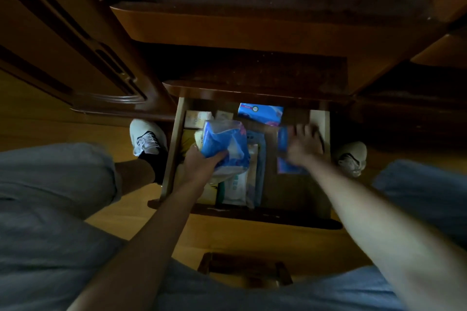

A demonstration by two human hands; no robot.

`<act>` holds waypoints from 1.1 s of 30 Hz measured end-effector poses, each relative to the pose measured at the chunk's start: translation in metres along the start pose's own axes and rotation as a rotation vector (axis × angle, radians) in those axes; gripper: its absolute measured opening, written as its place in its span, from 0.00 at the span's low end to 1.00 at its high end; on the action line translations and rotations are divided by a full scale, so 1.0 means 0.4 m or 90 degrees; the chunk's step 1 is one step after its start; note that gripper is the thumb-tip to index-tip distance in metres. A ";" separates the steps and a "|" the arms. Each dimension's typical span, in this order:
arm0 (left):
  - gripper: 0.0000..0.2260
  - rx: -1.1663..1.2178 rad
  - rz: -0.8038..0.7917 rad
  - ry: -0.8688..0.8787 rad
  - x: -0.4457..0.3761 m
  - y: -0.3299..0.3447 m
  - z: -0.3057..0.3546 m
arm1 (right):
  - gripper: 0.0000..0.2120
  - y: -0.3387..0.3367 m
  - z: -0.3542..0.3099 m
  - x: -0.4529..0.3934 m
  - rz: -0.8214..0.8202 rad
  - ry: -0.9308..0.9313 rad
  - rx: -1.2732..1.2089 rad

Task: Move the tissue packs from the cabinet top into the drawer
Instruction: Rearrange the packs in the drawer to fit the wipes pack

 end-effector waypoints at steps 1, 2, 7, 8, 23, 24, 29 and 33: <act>0.25 0.003 0.002 -0.006 -0.002 0.010 0.004 | 0.45 0.041 -0.007 0.042 -0.015 -0.013 0.024; 0.24 0.013 0.005 -0.016 -0.006 0.020 0.010 | 0.43 0.084 -0.014 0.089 -0.030 -0.023 0.045; 0.18 0.042 -0.004 -0.020 -0.020 0.057 0.040 | 0.37 0.152 -0.031 0.164 -0.071 -0.025 0.073; 0.18 0.042 -0.002 -0.018 -0.018 0.055 0.041 | 0.37 0.141 -0.028 0.150 -0.101 -0.010 0.037; 0.24 0.080 0.023 -0.015 0.013 0.003 0.030 | 0.40 -0.088 -0.119 -0.161 0.021 0.026 -0.178; 0.24 0.075 0.019 -0.016 0.012 0.005 0.032 | 0.36 -0.088 -0.117 -0.166 0.022 0.029 -0.196; 0.24 0.072 0.001 -0.018 -0.002 0.023 0.032 | 0.41 -0.096 -0.074 -0.106 0.108 0.109 -0.029; 0.22 0.045 0.007 -0.013 -0.015 0.043 0.032 | 0.44 -0.035 -0.016 -0.011 0.137 0.183 -0.048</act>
Point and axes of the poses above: each hand's wrist, its own x-axis away from the middle knuckle, its own y-axis out of the palm, z = x × y, the point moved 8 cm from there along -x, towards the middle knuckle, and after that the axes turned 4 degrees about -z, right-handed, at the moved point
